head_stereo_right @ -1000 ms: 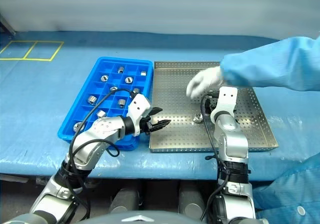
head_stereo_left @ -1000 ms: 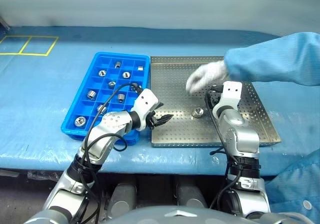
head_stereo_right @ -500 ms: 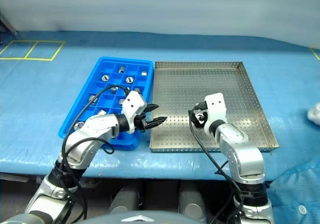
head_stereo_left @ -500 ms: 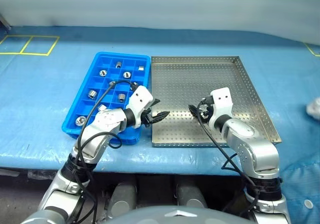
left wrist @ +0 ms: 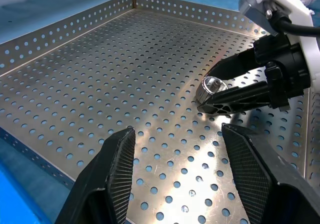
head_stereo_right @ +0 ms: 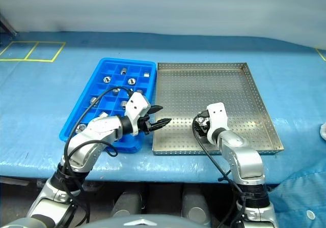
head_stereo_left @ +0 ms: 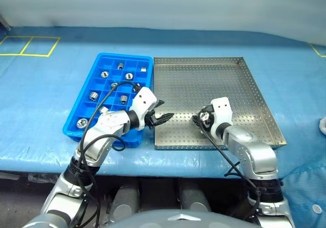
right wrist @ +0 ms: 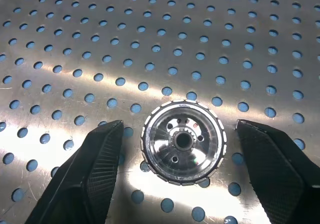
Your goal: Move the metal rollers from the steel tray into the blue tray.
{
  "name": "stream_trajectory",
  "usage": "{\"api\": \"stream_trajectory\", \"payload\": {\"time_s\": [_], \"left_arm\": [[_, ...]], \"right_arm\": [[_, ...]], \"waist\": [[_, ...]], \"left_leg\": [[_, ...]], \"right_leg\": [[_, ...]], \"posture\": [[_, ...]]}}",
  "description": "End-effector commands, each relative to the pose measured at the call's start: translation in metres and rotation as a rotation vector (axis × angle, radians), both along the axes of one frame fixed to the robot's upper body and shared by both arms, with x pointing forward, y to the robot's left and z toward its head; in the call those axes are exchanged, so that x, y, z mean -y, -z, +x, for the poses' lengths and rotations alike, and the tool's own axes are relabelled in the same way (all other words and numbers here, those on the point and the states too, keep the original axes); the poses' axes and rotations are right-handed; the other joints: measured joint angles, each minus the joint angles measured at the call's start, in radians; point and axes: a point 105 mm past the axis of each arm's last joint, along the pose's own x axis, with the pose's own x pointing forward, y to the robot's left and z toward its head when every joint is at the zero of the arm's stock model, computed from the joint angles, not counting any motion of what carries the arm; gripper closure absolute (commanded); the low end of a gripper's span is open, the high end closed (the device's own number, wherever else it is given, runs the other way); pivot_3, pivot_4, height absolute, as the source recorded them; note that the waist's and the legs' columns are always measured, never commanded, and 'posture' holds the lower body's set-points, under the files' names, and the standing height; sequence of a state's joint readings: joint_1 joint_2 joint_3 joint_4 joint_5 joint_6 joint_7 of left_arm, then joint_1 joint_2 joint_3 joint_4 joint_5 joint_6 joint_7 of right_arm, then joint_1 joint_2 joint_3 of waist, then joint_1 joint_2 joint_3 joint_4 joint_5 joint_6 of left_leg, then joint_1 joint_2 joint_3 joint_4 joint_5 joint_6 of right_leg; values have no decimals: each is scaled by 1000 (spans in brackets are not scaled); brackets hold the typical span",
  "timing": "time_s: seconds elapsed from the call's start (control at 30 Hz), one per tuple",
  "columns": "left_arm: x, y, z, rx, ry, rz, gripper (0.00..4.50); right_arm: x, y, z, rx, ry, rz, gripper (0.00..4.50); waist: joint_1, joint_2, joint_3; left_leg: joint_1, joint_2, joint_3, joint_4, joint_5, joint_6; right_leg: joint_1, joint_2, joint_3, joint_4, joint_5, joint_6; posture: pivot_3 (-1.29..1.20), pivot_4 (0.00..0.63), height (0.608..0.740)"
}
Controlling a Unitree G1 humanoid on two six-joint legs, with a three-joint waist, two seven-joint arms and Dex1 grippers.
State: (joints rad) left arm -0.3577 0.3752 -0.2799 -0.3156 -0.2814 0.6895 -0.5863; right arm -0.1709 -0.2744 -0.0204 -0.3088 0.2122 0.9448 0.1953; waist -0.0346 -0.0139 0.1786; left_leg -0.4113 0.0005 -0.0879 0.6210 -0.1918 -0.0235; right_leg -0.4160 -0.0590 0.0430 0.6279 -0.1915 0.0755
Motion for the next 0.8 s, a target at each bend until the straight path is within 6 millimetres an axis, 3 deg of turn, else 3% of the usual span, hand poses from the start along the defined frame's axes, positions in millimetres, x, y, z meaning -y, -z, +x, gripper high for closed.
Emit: {"api": "stream_trajectory", "payload": {"time_s": [0.03,0.17,0.33,0.5,0.6,0.8], "left_arm": [[-5,-7,0,34,-24,-12,1514],[-10,-7,0,29,-43,-12,1514],[-23,-13,2,52,-95,-10,1514],[-58,-27,3,93,-241,-19,1514],[-91,-30,-4,112,-356,24,1514],[-131,-29,-16,109,-511,84,1514]], "right_arm": [[0,-12,5,60,14,3,1594],[-4,-21,6,94,-12,-16,2804],[-21,-41,10,163,-86,26,2804],[-74,-72,13,259,-306,80,2804],[-125,-80,7,272,-508,124,2804],[-170,-83,2,283,-679,125,2804]], "waist": [[2,0,0],[4,0,0],[8,0,0],[8,0,0],[8,0,0],[48,0,0]], "left_leg": [[0,0,0,0,0,0],[0,0,0,0,0,0],[0,0,0,0,0,0],[0,1,0,-1,0,0],[1,2,-1,-2,0,0],[0,2,-3,-5,0,0]], "right_leg": [[0,0,0,0,0,0],[0,0,0,0,0,0],[0,0,0,0,0,0],[-1,1,-1,0,0,0],[-1,2,-1,0,0,-1],[-1,2,-3,-1,-1,-3]], "posture": [[53,150,740],[63,150,740],[98,150,740],[130,150,740],[163,150,740],[231,150,740]]}}
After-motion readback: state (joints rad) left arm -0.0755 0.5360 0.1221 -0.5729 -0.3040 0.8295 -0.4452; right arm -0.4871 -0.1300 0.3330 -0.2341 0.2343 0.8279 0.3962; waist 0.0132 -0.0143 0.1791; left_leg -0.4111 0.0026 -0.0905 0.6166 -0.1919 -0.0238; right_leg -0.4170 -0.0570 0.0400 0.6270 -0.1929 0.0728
